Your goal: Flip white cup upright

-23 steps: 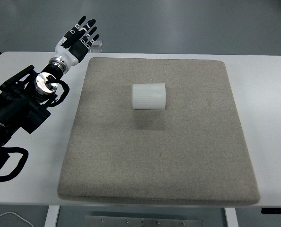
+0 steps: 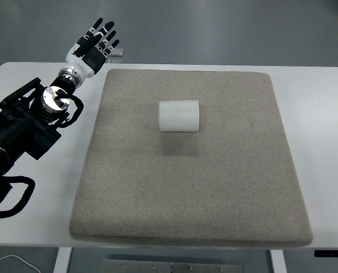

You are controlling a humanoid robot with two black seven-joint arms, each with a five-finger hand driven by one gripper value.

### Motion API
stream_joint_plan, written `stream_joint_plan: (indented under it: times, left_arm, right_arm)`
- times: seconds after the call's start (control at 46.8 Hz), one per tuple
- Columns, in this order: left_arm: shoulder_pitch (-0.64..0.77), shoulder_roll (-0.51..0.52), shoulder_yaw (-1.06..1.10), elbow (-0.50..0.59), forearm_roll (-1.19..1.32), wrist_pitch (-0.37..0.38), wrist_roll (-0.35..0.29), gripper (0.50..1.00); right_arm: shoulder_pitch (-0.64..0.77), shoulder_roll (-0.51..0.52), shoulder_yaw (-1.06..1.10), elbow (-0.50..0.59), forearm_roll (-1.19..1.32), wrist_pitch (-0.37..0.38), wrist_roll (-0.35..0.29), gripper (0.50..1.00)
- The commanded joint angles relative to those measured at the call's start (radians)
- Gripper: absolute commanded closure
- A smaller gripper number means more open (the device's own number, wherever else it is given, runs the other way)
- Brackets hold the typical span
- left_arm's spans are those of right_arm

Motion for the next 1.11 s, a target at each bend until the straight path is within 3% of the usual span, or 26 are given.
stream_joint_plan:
  times: [0.0,0.278,0.512,0.94,1.089]
  left_arm:
    - [0.001,-0.001,-0.007,-0.002,0.002,-0.004,0.0,0.506]
    - [-0.014,-0.001,0.022,-0.023,0.079,-0.019,0.005,0.508]
    - [-0.016,0.009,0.043,-0.133,0.297,-0.018,0.009,0.508]
    - [-0.042,0.082,0.076,-0.39,1.019,-0.025,0.015,0.508]
    - [-0.063,0.13,0.14,-0.514,1.202,-0.064,0.06,0.508]
  right_arm:
    - [0.0,0.0,0.0,0.0,0.0,0.0,0.0,0.57]
    - [0.0,0.0,0.0,0.0,0.0,0.0,0.0,0.57]
    - [0.0,0.0,-0.001,0.0,0.0,0.0,0.0,0.57]
    - [0.0,0.0,0.0,0.001,0.0,0.0,0.0,0.57]
    - [0.0,0.0,0.0,0.0,0.0,0.0,0.0,0.57]
